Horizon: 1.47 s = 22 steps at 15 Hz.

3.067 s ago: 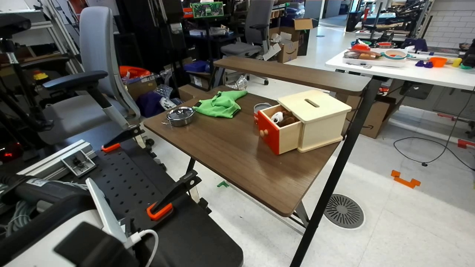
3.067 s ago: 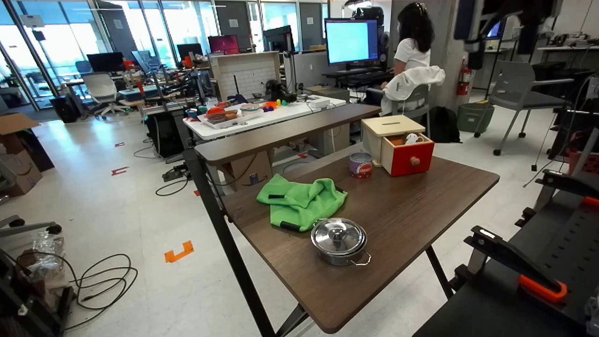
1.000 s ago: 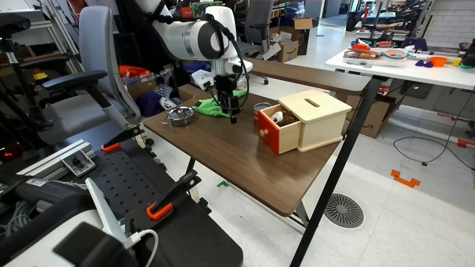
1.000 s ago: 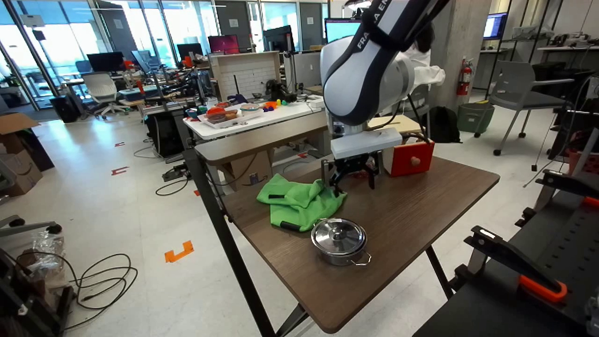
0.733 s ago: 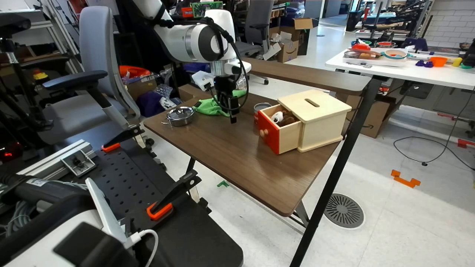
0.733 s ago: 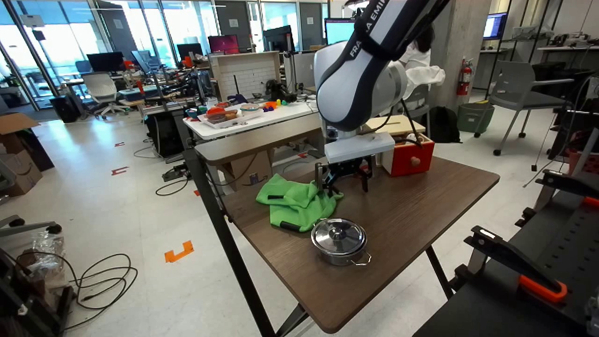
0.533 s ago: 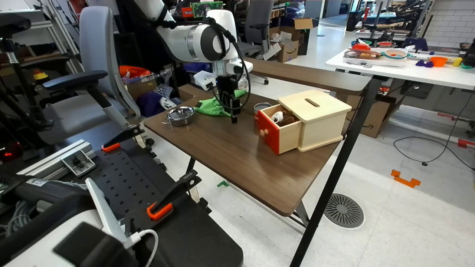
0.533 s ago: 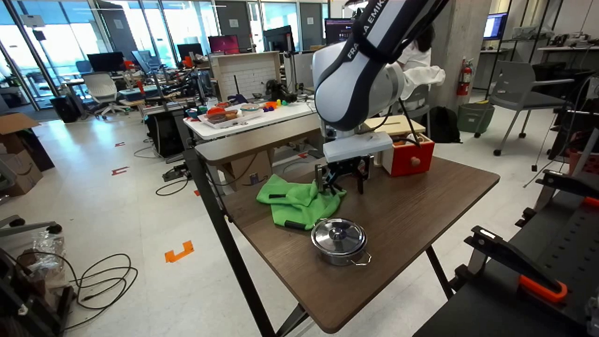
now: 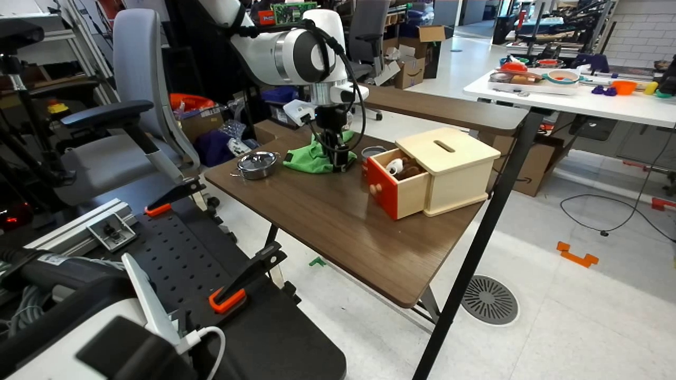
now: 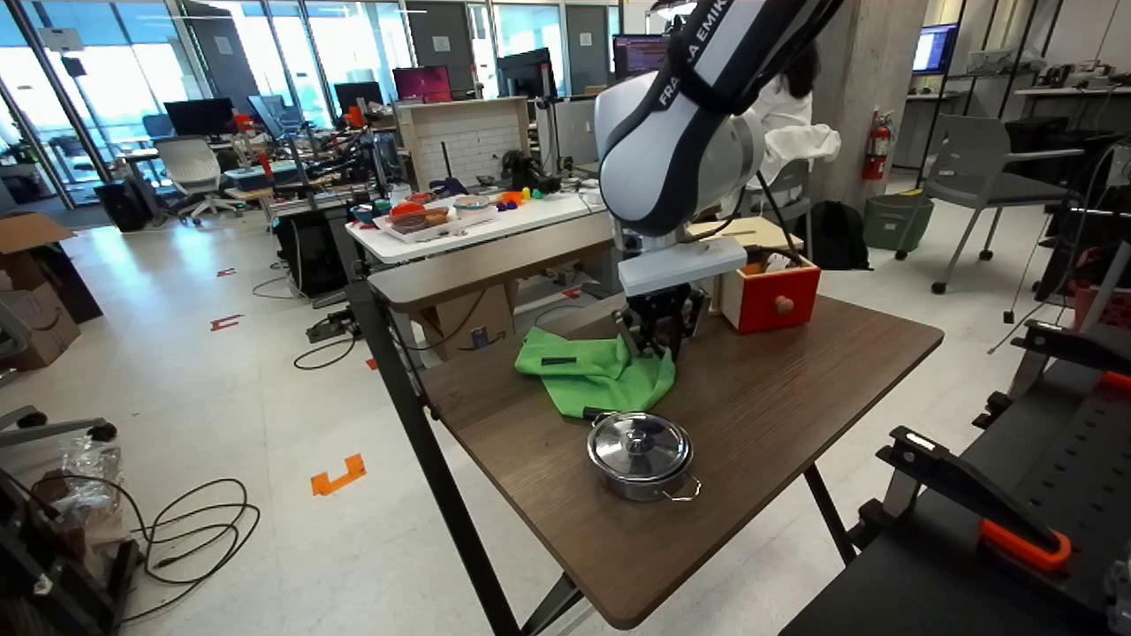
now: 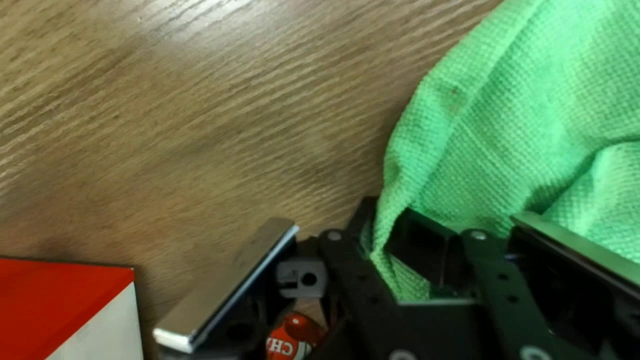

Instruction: Fold the green towel on the table.

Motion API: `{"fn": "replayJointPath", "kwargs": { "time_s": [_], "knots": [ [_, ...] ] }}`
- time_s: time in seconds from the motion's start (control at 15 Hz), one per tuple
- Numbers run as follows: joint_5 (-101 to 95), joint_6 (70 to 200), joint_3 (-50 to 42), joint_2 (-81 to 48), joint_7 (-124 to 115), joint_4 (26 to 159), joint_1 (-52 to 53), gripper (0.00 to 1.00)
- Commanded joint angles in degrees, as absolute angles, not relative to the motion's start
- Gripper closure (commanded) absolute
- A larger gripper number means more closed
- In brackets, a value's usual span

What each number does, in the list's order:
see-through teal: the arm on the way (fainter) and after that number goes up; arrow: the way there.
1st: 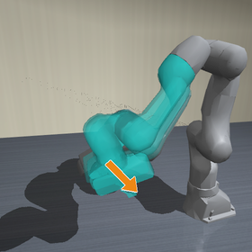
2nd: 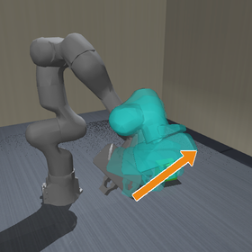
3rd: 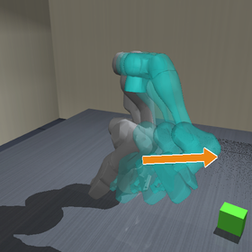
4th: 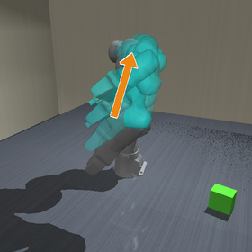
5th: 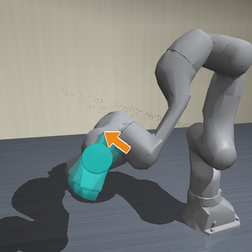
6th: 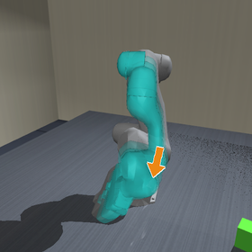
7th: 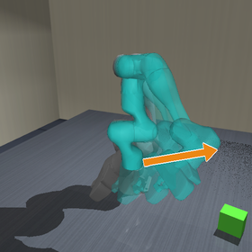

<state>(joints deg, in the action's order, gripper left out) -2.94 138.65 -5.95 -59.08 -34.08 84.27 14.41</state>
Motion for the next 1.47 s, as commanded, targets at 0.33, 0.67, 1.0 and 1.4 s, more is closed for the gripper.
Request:
{"fn": "replayJointPath", "kwargs": {
  "time_s": [0.33,0.67,1.0,1.4],
  "knots": [
    [-3.55,140.83,-8.28,-53.77,-33.51,92.24,15.03,0.98],
    [-3.86,143.16,-8.23,-43.32,-32.88,105.36,15.93,0.98],
    [-4.21,144.55,-7.44,-30.31,-33.11,117.13,16.8,0.98],
    [-3.09,141.05,-4.24,-21.99,-33.9,119.45,15.76,0.98]
  ]
}}
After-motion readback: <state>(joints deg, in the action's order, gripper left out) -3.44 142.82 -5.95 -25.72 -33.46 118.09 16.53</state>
